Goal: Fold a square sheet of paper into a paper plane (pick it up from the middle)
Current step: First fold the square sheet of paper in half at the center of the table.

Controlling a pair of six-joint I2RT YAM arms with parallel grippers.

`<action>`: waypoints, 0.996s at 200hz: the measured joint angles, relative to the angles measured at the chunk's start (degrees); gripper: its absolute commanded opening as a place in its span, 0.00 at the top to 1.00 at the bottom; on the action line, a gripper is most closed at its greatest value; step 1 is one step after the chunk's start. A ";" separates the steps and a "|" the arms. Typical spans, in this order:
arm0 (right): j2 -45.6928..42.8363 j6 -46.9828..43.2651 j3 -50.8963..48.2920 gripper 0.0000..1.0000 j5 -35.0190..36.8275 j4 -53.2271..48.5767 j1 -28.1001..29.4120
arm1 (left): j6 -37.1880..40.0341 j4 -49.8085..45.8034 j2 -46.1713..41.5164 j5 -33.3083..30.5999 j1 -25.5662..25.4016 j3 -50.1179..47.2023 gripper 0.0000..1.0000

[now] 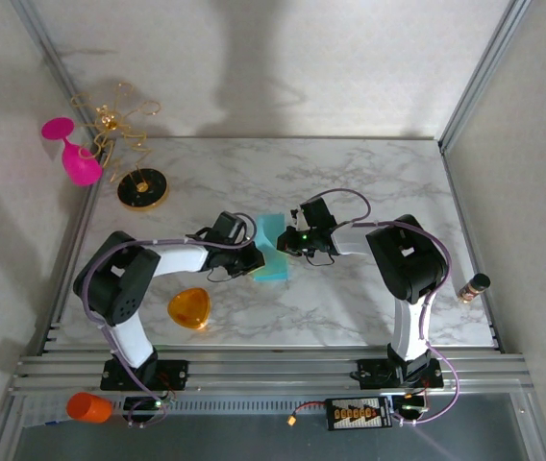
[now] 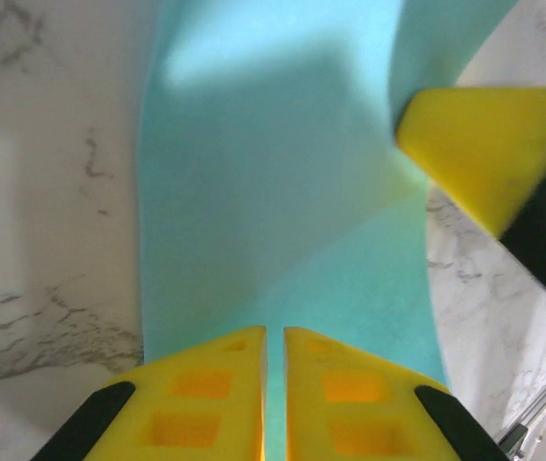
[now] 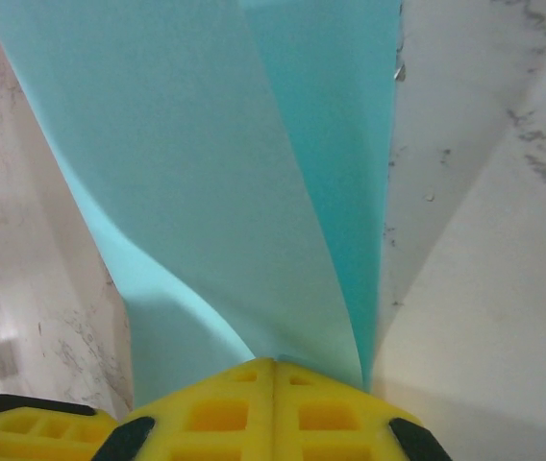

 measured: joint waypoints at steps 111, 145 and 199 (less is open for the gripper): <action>0.00 0.00 0.00 1.00 0.00 0.00 0.00 | 8.63 -1.22 -5.14 -3.21 -1.70 -5.99 0.86; 0.00 -0.04 0.00 1.00 0.02 0.00 0.00 | 9.42 -4.68 -6.99 -5.42 -3.37 -6.14 0.87; 0.00 -0.02 0.02 1.00 0.02 0.00 0.00 | 11.54 -15.58 -8.94 -8.17 -3.65 -2.45 0.86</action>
